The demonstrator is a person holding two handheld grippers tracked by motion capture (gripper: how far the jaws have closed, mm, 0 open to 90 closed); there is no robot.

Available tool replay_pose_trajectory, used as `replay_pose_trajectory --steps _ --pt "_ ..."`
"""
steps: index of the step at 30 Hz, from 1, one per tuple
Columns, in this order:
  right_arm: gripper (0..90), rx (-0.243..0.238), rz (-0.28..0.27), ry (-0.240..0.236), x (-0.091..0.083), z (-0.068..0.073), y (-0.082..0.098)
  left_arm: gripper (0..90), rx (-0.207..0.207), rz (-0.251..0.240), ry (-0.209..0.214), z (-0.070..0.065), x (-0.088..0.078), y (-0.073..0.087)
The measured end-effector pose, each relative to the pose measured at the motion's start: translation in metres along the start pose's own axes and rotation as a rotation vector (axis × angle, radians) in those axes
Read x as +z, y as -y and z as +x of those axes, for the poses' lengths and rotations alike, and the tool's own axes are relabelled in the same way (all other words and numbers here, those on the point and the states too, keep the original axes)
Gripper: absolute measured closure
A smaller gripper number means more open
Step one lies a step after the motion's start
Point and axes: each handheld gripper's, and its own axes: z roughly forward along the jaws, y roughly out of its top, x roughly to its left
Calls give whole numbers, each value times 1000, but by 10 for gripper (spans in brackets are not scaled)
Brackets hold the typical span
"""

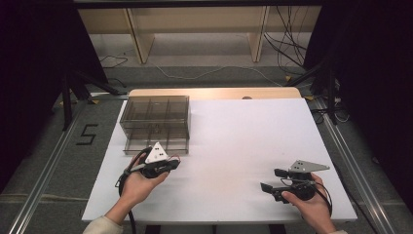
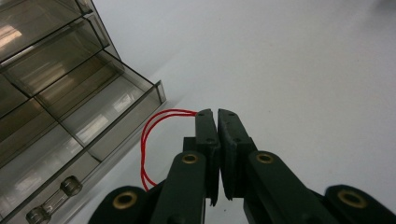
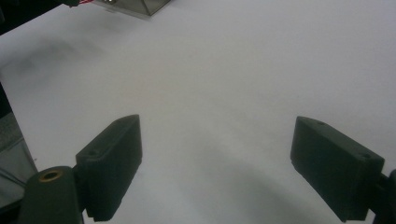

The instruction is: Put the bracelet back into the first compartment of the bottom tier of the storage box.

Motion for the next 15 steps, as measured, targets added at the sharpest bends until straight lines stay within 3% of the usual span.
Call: replay_pose_trajectory --steps 15 --pt "174 -3 -5 3 0 0 0 872 -11 -4 -24 6 -4 1"
